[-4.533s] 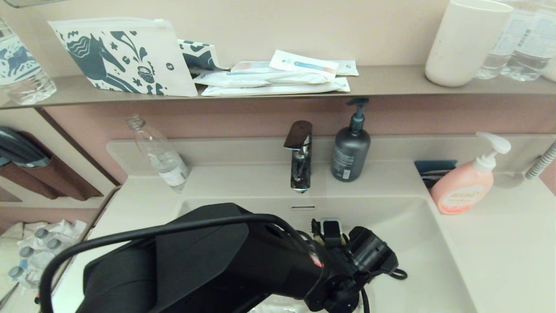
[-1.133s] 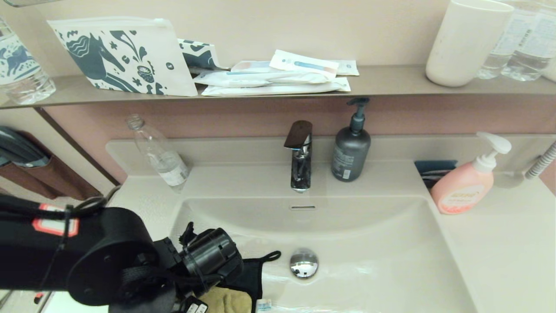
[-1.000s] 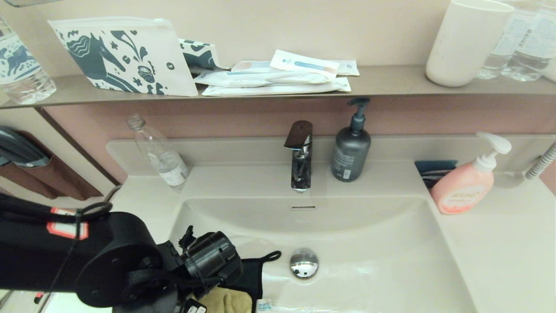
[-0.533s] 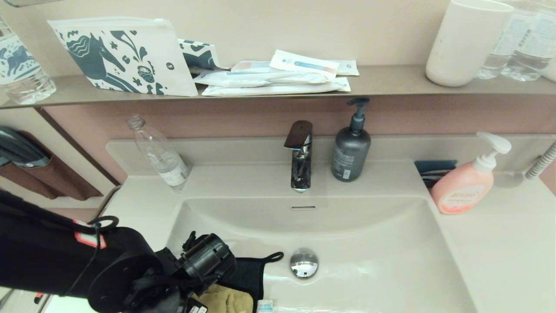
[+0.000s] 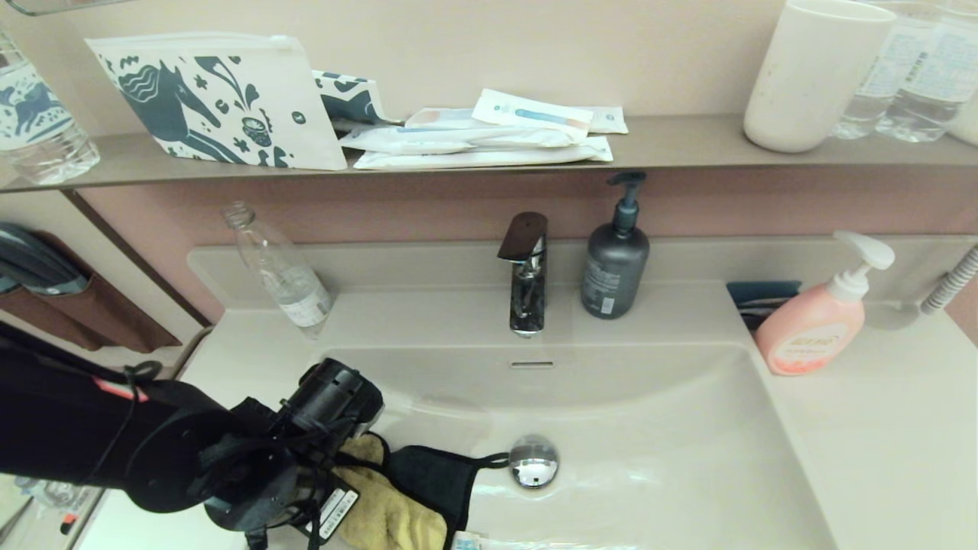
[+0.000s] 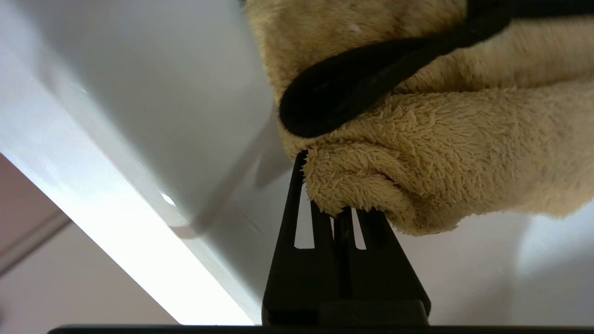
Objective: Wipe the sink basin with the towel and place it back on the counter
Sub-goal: Wipe the sink
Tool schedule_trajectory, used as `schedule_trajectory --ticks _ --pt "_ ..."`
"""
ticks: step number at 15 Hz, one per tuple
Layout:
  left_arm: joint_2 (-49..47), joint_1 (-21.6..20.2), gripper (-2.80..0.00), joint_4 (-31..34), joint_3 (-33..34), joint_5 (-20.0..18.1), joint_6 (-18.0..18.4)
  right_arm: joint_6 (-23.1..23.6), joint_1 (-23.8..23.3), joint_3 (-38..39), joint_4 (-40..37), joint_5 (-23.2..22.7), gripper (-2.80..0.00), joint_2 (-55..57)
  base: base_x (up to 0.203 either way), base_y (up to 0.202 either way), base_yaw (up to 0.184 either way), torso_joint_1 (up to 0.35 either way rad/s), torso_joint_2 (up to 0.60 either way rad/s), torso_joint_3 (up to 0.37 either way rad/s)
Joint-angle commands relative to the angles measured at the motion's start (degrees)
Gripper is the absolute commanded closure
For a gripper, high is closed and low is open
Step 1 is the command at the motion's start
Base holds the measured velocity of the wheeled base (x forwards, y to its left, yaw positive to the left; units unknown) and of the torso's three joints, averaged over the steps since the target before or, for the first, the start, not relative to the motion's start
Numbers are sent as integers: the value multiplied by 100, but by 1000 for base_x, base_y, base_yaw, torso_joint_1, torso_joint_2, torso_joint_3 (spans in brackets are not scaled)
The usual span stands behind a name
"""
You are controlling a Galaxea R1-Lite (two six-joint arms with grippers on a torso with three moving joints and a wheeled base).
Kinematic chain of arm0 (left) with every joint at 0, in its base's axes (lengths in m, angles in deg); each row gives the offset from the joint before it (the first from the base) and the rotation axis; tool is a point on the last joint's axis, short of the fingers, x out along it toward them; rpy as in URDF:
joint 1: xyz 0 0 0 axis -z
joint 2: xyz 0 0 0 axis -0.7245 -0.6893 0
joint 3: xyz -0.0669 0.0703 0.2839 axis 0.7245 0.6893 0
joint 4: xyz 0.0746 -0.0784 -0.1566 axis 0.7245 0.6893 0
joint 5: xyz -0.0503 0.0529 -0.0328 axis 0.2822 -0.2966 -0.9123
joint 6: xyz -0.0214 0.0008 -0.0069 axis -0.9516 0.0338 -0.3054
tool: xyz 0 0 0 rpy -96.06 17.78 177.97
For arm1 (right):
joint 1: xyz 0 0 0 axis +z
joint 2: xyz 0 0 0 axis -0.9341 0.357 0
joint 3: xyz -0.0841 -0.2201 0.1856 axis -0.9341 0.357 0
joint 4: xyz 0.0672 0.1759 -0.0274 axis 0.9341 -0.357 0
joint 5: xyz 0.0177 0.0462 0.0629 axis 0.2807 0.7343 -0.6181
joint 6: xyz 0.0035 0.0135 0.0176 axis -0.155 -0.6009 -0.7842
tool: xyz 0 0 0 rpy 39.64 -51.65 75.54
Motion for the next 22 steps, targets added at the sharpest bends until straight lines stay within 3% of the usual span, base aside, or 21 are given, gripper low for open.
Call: schedule_trajectory --ticks 1,3,5,9,11,15,18,22 --pt "3 -156 0 -275 -8 48 138 3 1 -4 0 -2 0 1 0 0 0 0 0 0" --pt "-109 -192 0 -661 -16 46 251 3 1 5 0 -2 0 1 0 0 0 0 0 0" --pt "-166 -350 0 -1009 -9 46 649 3 1 -4 0 -2 0 1 0 0 0 0 0 0" --pt "-187 -902 0 -1958 -25 -200 1803 4 1 3 0 -2 0 1 0 0 0 0 0 0" --pt "-165 -946 0 -2098 -69 -368 1993 3 1 -4 0 -2 0 1 0 0 0 0 0 0" --pt "-178 -1060 0 -2123 -379 -627 2108 3 1 -1 0 -2 0 1 0 0 0 0 0 0" --pt "-170 -1055 0 -2748 -408 -865 2083 3 1 4 0 -2 0 1 0 0 0 0 0 0" --pt "-142 -759 0 -2821 -396 -682 1462 3 1 3 0 -2 0 1 0 0 0 0 0 0"
